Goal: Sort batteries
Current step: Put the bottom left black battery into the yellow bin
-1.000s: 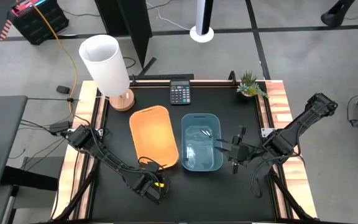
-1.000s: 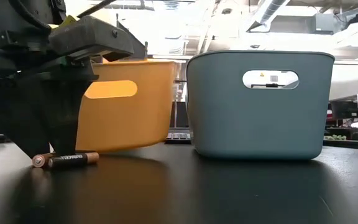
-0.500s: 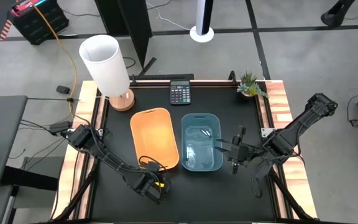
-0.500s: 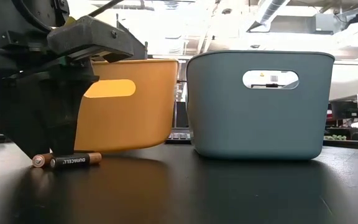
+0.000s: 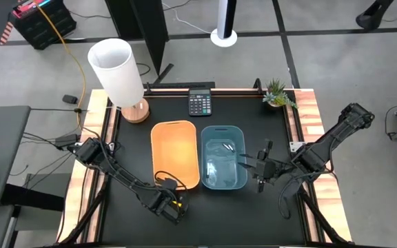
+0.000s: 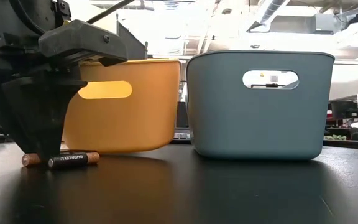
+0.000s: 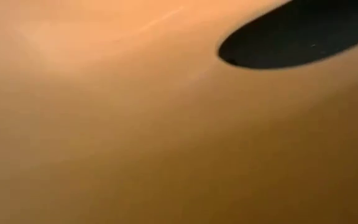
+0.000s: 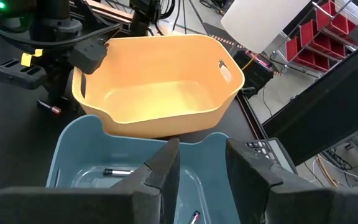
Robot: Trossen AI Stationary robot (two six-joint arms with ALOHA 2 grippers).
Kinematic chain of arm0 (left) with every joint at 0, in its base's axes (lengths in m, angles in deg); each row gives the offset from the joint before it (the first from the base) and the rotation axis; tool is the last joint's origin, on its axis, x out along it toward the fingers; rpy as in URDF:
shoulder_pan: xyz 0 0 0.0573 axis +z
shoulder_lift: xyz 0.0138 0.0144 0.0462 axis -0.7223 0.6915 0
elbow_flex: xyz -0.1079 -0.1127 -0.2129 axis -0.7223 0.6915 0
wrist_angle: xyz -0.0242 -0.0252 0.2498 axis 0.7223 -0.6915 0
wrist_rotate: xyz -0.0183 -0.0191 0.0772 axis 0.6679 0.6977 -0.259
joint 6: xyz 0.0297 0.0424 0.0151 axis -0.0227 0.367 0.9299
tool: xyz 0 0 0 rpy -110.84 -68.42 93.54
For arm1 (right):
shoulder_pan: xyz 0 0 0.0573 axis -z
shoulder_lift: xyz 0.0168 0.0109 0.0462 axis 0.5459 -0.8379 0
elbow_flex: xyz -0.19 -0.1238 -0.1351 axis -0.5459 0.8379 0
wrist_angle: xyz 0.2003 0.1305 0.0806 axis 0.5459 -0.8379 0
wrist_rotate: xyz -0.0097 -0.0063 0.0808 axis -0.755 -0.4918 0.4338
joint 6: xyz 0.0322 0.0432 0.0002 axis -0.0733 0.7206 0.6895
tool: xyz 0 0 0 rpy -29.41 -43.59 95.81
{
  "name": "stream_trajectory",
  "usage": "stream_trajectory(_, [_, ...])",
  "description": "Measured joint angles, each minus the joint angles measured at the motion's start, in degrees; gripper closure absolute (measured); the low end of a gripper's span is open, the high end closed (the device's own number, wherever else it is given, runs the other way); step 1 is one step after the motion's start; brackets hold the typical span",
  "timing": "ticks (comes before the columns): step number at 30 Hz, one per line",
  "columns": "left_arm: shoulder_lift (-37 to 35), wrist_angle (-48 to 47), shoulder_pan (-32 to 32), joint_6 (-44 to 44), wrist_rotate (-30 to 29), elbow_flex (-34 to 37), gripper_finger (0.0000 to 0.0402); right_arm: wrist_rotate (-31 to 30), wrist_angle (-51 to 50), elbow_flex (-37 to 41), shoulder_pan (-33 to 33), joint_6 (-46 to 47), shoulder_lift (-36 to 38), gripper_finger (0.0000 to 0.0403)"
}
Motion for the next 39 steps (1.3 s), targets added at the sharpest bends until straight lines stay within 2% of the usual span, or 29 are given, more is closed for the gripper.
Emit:
stream_trajectory(18, [0.36, -3.68, -0.35, 6.21, 5.62, -5.00, 0.0371, 0.00, 0.02, 0.00, 0.00, -0.77, 0.00, 0.0262])
stream_trajectory(26, [0.33, -8.42, -0.90, 5.72, 4.35, -8.37, 0.0371, 0.00, 0.14, 0.00, 0.00, -0.88, 0.00, 0.0262])
stream_trajectory(31, [0.33, -14.74, -1.34, 5.69, 3.71, -12.86, 0.0372, 0.00, 0.16, -0.02, 0.00, -0.97, 0.00, 0.0262])
stream_trajectory(39, [0.20, -22.60, -2.48, 7.66, -0.59, -22.10, 0.0372, 0.01, 0.20, 0.00, 0.00, -1.05, 0.00, 0.0262])
